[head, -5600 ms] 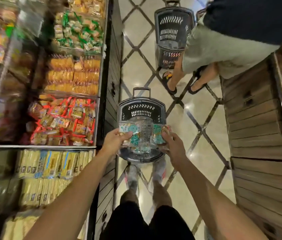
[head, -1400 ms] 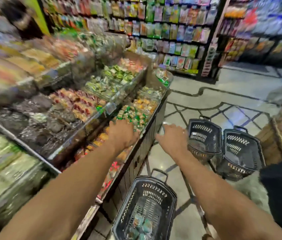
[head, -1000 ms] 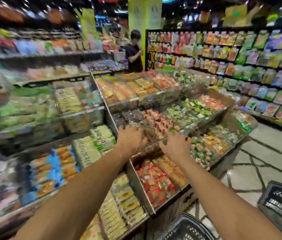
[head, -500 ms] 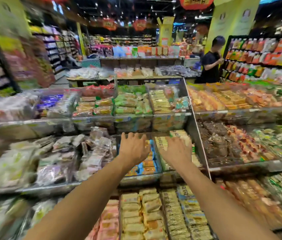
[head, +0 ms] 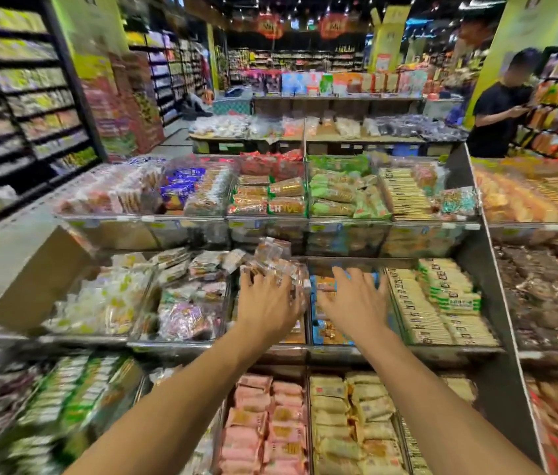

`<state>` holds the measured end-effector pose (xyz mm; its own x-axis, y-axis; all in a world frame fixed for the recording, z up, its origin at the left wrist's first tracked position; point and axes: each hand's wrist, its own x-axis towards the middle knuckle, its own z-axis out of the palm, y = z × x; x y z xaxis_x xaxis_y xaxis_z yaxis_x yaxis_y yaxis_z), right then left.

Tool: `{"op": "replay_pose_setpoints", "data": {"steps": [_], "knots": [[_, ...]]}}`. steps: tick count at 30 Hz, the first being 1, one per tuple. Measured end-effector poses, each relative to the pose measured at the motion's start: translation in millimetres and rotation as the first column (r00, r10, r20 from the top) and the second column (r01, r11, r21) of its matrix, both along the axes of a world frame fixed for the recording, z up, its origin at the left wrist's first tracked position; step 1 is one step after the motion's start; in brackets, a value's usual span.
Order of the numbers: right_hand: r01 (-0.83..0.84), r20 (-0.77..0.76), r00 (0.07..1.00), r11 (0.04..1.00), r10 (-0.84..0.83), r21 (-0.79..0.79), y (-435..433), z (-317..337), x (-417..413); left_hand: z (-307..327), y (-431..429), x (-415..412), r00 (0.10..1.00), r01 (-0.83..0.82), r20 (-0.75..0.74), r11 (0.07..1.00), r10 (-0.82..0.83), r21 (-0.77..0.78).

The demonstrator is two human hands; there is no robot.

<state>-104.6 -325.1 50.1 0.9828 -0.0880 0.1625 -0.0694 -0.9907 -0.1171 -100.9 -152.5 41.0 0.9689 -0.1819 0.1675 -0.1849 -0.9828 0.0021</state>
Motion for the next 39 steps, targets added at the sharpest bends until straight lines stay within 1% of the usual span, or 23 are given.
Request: {"op": "replay_pose_setpoints", "data": {"steps": [5,9,13,17,22,24,28,30,35,39], "knots": [[-0.033,0.016,0.999,0.999,0.034,-0.035,10.4,-5.4,9.4,-13.9,10.3,-4.2,0.999,-0.018,-0.033,1.0,0.018,-0.024],[-0.055,0.044,0.997,0.998,0.057,-0.043,12.8,-19.2,32.3,-27.9,15.1,8.0,0.996,-0.042,-0.078,0.999,0.042,-0.005],[-0.081,-0.006,0.997,0.997,0.081,-0.001,15.0,-48.7,59.8,-40.0,19.3,35.7,0.991,-0.091,-0.101,0.996,0.092,0.015],[-0.064,-0.048,0.997,0.996,0.068,0.068,16.6,-74.1,86.1,-50.2,21.8,58.9,0.986,-0.117,-0.113,0.993,0.12,0.027],[-0.028,-0.056,0.998,0.984,0.039,0.174,21.1,-96.4,103.7,-67.9,26.6,70.9,0.98,-0.122,-0.153,0.992,0.126,0.033],[-0.042,-0.02,0.999,0.982,0.047,0.183,27.5,-99.9,109.2,-74.3,31.3,78.1,0.977,-0.113,-0.177,0.993,0.115,0.026],[-0.157,0.097,0.984,0.982,0.147,0.106,46.8,-103.2,124.0,-85.1,50.2,91.7,0.973,-0.087,-0.215,0.996,0.09,0.022],[-0.186,0.118,0.977,0.982,0.18,0.039,58.8,-105.0,135.5,-86.6,62.1,97.7,0.973,-0.065,-0.22,0.998,0.069,0.026],[-0.157,0.062,0.985,0.987,0.16,-0.044,87.7,-106.0,170.4,-88.2,94.3,111.3,0.973,-0.021,-0.229,1.0,0.018,-0.011],[-0.135,-0.119,0.985,0.986,0.123,-0.097,100.7,-102.9,194.4,-95.2,113.1,118.9,0.973,-0.006,-0.232,0.999,-0.006,-0.047]]}}
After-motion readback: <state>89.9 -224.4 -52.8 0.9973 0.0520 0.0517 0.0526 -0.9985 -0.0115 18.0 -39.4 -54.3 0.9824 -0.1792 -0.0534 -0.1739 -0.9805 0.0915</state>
